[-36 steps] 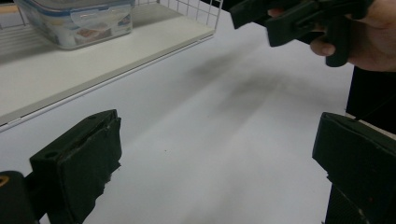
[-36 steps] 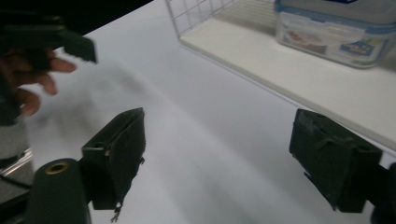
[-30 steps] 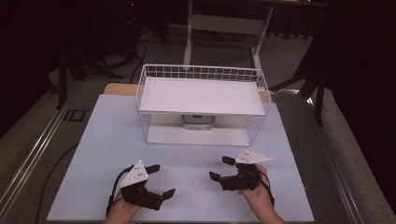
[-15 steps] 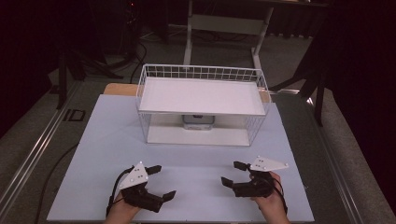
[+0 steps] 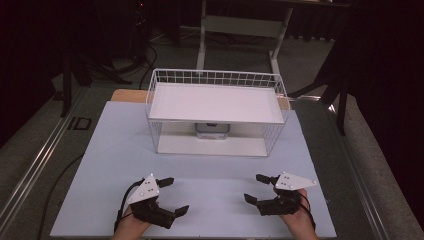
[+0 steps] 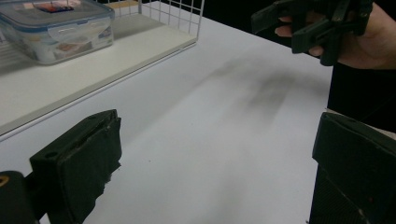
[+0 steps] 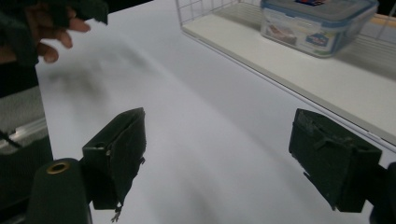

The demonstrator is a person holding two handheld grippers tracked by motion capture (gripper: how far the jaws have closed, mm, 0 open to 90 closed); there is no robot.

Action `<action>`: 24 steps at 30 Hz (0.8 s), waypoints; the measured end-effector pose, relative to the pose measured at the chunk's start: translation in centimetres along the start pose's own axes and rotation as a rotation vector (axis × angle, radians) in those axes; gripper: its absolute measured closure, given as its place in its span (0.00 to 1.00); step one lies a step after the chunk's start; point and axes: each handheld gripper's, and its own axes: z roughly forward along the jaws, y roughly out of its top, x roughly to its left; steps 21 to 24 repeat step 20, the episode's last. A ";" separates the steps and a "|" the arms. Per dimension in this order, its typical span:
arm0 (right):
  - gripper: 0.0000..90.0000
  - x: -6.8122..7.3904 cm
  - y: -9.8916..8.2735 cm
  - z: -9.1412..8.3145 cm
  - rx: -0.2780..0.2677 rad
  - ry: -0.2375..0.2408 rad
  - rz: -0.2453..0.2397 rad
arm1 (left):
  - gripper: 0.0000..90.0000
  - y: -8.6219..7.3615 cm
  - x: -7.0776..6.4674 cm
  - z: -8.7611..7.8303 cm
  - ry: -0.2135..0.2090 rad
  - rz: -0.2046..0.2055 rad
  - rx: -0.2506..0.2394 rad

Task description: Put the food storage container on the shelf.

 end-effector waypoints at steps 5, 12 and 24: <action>0.20 -0.3 -0.7 0.7 0.024 0.005 -0.034 | 0.03 -0.2 0.0 0.3 -0.002 0.008 0.013; 0.20 -0.4 -1.1 1.1 0.027 0.006 -0.071 | 0.03 -0.5 0.0 0.4 -0.009 0.005 0.021; 0.19 -0.3 -1.2 1.3 0.039 0.007 -0.081 | 0.03 -0.7 0.0 0.7 -0.021 0.004 0.027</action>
